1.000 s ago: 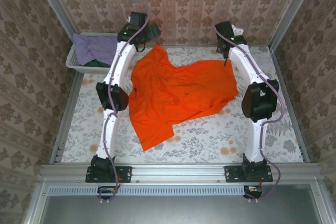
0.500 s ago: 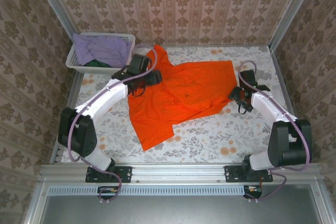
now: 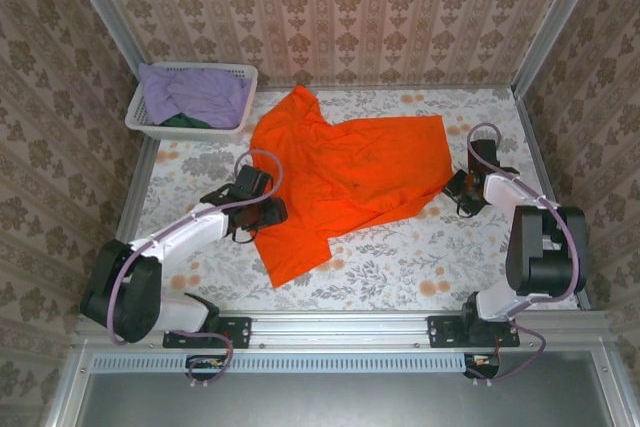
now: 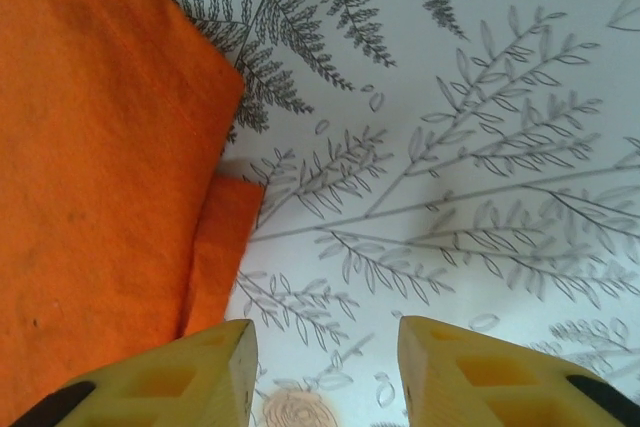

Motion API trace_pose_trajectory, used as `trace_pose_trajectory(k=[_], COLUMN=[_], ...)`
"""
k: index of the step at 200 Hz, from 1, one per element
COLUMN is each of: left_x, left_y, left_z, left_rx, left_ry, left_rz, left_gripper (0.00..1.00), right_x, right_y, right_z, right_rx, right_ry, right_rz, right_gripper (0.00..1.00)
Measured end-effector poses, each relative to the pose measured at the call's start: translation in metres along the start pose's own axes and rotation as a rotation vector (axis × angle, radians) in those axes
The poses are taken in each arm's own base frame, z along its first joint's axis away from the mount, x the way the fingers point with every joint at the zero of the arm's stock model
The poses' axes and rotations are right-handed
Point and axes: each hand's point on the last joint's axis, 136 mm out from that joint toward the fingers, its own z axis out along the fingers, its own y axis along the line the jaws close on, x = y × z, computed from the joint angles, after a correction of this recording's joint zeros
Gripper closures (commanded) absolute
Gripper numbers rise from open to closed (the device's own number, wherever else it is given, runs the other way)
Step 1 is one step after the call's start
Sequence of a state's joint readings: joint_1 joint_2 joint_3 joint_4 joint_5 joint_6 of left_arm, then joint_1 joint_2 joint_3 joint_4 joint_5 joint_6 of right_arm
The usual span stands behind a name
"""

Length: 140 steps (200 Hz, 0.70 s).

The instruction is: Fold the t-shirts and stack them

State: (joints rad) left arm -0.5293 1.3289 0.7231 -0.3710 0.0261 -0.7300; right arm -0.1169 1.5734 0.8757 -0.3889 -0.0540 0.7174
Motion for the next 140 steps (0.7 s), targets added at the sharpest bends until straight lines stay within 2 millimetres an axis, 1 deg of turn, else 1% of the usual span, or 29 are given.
trace_pose_trajectory(k=[21,37,48,94,119,140], left_x=[0.009,0.018,0.019,0.016,0.022,0.030], left_y=[0.008,0.014,0.016,0.005,-0.002,0.000], left_z=[0.004,0.004,0.003,-0.009,-0.012,-0.011], left_rx=[0.000,-0.006,-0.003,0.044,0.060,0.042], left_ry=[0.001,0.008,0.004,-0.033,-0.030,-0.014], left_rz=[-0.015,-0.023,-0.025,0.002,0.031,0.051], left_gripper=[0.48,0.48,0.48,0.54,0.58,0.59], right_x=[-0.003,-0.005,-0.006,-0.011,-0.013,-0.014], right_y=[0.004,0.007,0.008,0.009,0.011,0.013], right_z=[0.011,0.018,0.021,0.023,0.028,0.029], right_rx=[-0.004,-0.006,-0.009,-0.022,-0.027,-0.034], right_ry=[0.018,0.030,0.032,0.023,0.027,0.029], right_rz=[0.004,0.004,0.006,0.016,0.017,0.018], right_gripper=[0.65,0.65,0.65,0.67,0.69,0.70])
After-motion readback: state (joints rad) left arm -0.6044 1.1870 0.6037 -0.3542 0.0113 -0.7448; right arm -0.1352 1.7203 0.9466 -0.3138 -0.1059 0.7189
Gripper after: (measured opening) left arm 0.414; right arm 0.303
